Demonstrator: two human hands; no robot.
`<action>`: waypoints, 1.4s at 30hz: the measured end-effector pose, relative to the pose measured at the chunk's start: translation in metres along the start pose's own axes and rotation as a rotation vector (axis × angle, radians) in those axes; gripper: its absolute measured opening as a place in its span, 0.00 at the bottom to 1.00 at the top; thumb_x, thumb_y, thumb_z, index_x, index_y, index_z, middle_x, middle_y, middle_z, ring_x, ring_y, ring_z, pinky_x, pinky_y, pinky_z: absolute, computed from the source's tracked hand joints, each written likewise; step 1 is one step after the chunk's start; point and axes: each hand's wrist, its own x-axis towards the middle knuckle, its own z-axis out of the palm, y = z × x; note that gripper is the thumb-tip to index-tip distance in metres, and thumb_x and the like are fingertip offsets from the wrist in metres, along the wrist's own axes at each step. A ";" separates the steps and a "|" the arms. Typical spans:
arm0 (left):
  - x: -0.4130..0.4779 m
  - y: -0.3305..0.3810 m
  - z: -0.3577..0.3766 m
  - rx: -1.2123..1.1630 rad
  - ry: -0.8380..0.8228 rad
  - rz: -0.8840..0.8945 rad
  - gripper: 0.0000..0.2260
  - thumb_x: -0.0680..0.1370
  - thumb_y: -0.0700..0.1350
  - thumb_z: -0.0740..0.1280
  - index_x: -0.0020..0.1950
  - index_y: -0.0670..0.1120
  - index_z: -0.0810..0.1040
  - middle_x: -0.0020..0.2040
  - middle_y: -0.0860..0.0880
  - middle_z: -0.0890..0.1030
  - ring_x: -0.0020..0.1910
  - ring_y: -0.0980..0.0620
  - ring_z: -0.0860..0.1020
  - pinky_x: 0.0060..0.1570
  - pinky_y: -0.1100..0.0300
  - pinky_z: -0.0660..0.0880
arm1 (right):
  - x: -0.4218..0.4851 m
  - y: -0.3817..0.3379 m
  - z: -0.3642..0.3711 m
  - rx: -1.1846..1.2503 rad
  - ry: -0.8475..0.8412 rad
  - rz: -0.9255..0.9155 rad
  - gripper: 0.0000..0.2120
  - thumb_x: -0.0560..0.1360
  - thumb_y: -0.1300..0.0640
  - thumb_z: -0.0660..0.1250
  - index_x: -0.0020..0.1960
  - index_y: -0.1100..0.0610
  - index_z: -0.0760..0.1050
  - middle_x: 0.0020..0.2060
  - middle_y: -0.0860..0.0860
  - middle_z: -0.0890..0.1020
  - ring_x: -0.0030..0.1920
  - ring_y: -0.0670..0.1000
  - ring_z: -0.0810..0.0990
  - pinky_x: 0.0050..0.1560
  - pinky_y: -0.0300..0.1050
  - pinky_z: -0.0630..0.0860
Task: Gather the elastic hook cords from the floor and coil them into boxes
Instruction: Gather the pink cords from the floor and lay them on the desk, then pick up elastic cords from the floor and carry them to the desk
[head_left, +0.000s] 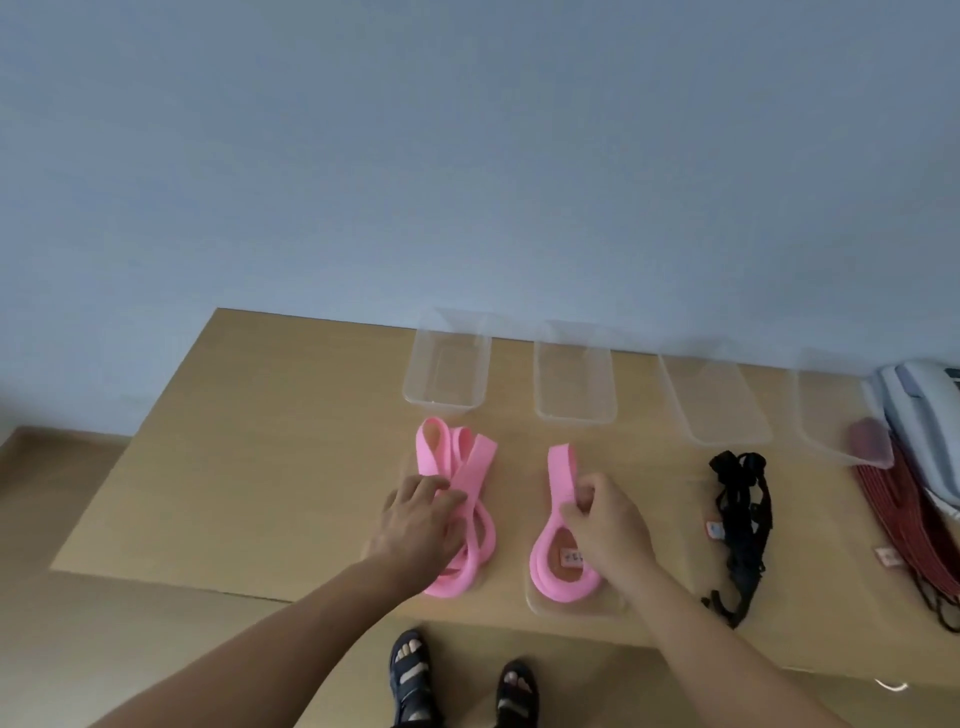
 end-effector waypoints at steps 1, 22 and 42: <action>0.001 0.000 0.000 0.005 -0.007 -0.014 0.18 0.81 0.55 0.59 0.70 0.56 0.73 0.71 0.53 0.70 0.71 0.49 0.65 0.65 0.54 0.65 | -0.002 0.001 0.001 -0.108 0.054 -0.051 0.15 0.75 0.52 0.69 0.60 0.52 0.71 0.53 0.49 0.77 0.51 0.52 0.77 0.48 0.48 0.76; -0.057 -0.020 -0.054 -0.098 0.062 -0.372 0.23 0.81 0.52 0.59 0.76 0.53 0.64 0.77 0.50 0.63 0.76 0.48 0.60 0.72 0.51 0.59 | -0.022 -0.057 0.010 -0.554 -0.093 -0.651 0.24 0.80 0.44 0.58 0.72 0.54 0.65 0.73 0.52 0.64 0.71 0.55 0.64 0.65 0.49 0.68; -0.509 -0.215 -0.074 -0.629 0.776 -1.112 0.21 0.81 0.50 0.63 0.73 0.49 0.69 0.73 0.50 0.69 0.71 0.49 0.67 0.68 0.59 0.63 | -0.394 -0.323 0.245 -0.398 -0.648 -1.440 0.27 0.79 0.41 0.60 0.74 0.53 0.65 0.74 0.49 0.64 0.74 0.49 0.61 0.73 0.48 0.60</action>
